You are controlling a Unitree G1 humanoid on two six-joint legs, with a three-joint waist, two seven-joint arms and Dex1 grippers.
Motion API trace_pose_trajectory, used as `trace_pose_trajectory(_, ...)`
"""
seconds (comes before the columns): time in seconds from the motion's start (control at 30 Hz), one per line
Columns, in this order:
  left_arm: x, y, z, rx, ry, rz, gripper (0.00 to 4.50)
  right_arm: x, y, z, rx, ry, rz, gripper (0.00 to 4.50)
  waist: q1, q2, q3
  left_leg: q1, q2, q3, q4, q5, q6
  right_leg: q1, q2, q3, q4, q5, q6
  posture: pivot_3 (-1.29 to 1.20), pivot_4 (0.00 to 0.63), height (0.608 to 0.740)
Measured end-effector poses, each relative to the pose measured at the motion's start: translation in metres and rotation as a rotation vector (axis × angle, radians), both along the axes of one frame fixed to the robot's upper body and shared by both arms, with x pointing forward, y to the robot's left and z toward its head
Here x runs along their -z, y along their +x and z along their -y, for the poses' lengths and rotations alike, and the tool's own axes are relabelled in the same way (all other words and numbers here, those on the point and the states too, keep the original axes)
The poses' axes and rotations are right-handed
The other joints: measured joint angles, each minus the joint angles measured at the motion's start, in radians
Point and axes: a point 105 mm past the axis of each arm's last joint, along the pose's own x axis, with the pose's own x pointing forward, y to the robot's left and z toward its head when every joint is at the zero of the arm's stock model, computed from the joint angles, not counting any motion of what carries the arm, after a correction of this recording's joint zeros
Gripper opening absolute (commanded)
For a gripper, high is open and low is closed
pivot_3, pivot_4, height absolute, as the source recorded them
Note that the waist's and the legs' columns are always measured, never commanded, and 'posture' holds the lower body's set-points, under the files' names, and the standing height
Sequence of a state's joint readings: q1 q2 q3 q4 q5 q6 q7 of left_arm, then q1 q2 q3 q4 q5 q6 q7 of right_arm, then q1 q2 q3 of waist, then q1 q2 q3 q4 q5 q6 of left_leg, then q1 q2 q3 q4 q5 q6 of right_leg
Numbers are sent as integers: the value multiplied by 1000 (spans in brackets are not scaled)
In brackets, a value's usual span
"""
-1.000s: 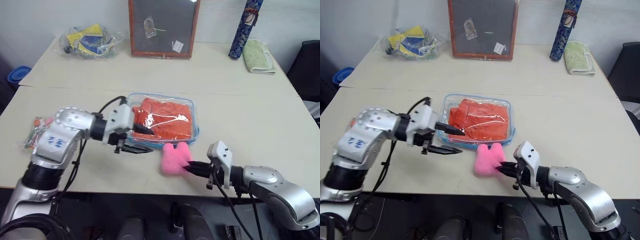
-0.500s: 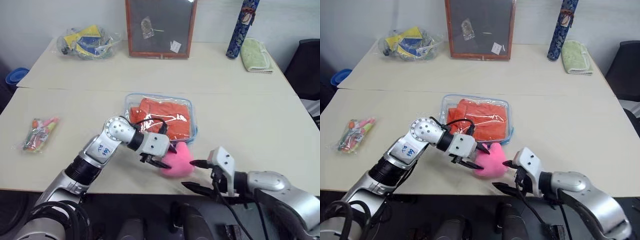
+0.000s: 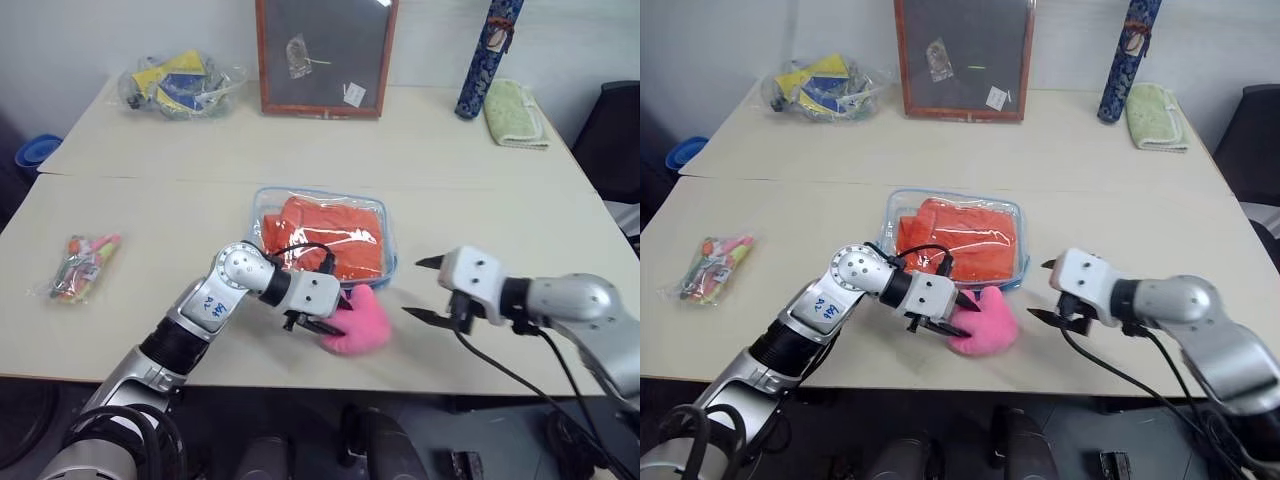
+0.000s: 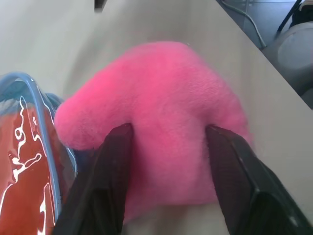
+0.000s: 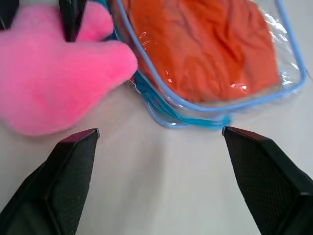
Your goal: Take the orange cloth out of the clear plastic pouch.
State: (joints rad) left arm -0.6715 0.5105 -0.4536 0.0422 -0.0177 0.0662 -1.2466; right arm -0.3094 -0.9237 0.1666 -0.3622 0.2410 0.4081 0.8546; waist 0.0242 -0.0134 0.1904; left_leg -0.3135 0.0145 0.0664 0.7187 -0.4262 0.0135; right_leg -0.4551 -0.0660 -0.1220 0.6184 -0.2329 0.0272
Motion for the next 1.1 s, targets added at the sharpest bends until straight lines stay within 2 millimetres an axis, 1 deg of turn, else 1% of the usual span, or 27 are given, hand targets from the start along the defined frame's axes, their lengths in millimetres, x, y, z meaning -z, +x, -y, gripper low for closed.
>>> trace_pose_trajectory(0.13,-1,-5,-4,12,1,-3,13,2,18,-9,-46,-20,51,4213,-1,0,0,1,1,-1,2,0,0,0,0,-2,0,0,0,0,150,740)
trace_pose_trajectory(0.23,-1,-8,-4,24,-7,-2,13,4,29,-18,-74,-13,70,4213,0,0,0,2,1,-2,2,0,0,0,-1,-4,0,0,0,0,150,740)
trace_pose_trajectory(0.33,-2,-9,-3,17,-15,7,0,13,33,-20,-96,-16,52,3673,1,1,0,1,0,-3,2,0,0,0,-3,-6,0,0,0,0,150,740)
trace_pose_trajectory(0.47,-2,-5,-2,-24,-22,11,0,12,36,-25,-123,1,42,2371,0,1,0,1,0,-3,2,0,0,0,-4,-8,0,0,0,0,150,740)
trace_pose_trajectory(0.53,-3,-4,-1,-34,-23,9,0,11,35,-26,-142,0,45,1629,0,1,0,1,0,-3,2,0,0,0,-4,-8,0,0,0,0,150,740)
trace_pose_trajectory(0.57,-3,-4,-1,-36,-24,9,0,11,34,-27,-153,-2,45,1332,0,1,0,1,0,-3,2,0,0,0,-4,-8,0,0,0,0,150,740)
trace_pose_trajectory(0.6,-3,-4,-1,-37,-23,9,0,11,33,-27,-162,-5,40,912,0,1,0,1,0,-3,2,0,0,0,-5,-8,0,0,0,0,150,740)
trace_pose_trajectory(0.63,-3,-4,-1,-39,-23,9,0,11,32,-28,-167,-6,36,637,0,1,0,1,0,-3,2,0,0,0,-5,-8,0,0,0,0,150,740)
trace_pose_trajectory(0.67,-2,-4,-1,-41,-24,10,0,11,32,-28,-170,-7,34,253,0,1,0,1,0,-4,2,0,0,0,-5,-9,0,0,0,0,150,740)
trace_pose_trajectory(0.7,-2,-4,-1,-43,-25,11,0,11,32,-28,-174,-8,32,29,0,1,0,1,0,-4,2,0,0,0,-5,-9,0,0,0,0,150,740)
trace_pose_trajectory(0.87,-3,-1,-1,-75,-34,-6,0,10,32,-27,-194,-34,53,29,0,1,0,1,0,-4,2,0,0,0,-5,-9,0,0,0,0,150,740)
trace_pose_trajectory(0.93,-8,4,-6,-150,-71,-59,0,8,34,-23,-188,-38,68,29,-1,1,0,0,0,-4,2,0,0,0,-5,-9,0,0,0,0,150,740)
trace_pose_trajectory(1.0,-17,12,-16,-243,-123,-118,0,2,36,-19,-171,-25,84,29,-1,1,1,0,0,-4,3,0,0,-1,-5,-9,0,0,0,0,150,740)
trace_pose_trajectory(1.07,-24,15,-31,-302,-148,-142,0,-4,36,-13,-170,-32,99,29,-1,2,1,-1,0,-4,3,0,0,-3,-6,-9,1,0,0,0,150,740)
trace_pose_trajectory(1.1,-28,17,-42,-339,-152,-145,0,-7,33,-9,-182,-41,104,29,-2,2,1,-3,0,-4,3,0,-1,-5,-6,-9,1,0,0,0,150,740)
